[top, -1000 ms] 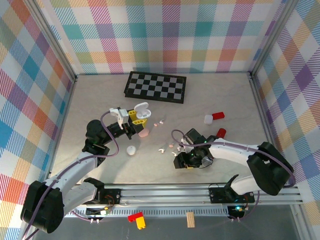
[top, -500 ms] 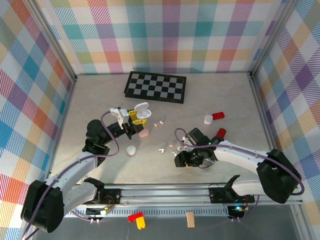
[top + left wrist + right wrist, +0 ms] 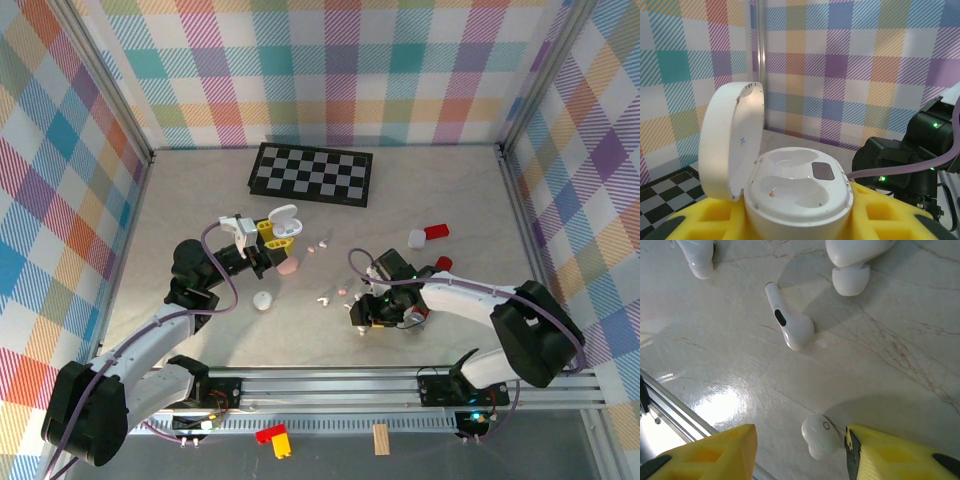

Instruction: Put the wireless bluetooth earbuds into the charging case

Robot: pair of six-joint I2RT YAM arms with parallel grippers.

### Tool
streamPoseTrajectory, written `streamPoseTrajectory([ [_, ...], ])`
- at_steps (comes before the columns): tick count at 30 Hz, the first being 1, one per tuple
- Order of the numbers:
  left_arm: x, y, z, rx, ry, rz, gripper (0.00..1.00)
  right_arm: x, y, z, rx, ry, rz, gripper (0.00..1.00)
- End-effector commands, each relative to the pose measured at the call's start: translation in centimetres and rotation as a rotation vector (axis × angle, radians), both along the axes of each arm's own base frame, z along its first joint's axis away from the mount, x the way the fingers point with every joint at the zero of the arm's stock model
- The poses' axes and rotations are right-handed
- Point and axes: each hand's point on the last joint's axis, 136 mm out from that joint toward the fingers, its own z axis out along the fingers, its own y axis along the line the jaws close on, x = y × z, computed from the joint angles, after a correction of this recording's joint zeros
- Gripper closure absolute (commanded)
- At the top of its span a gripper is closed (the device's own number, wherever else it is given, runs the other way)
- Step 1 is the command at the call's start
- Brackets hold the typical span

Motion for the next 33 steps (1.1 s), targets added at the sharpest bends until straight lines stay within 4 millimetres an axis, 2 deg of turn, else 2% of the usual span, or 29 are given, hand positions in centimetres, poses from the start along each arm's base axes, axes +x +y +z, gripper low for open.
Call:
streamPoseTrajectory([
  [1, -0.3, 0.4, 0.8, -0.012, -0.035, 0.000, 0.72, -0.1, 0.8, 0.0, 0.047, 0.001, 0.031, 0.50],
  [4, -0.3, 0.4, 0.8, -0.011, -0.035, 0.000, 0.72, -0.3, 0.9, -0.5, 0.056, 0.015, 0.035, 0.51],
  [21, -0.2, 0.4, 0.8, -0.011, -0.036, -0.003, 0.72, -1.3, 0.8, -1.3, 0.065, 0.066, 0.034, 0.70],
  [33, -0.3, 0.5, 0.6, -0.006, -0.037, 0.004, 0.72, -1.8, 1.0, -1.6, 0.083, 0.088, 0.055, 0.69],
])
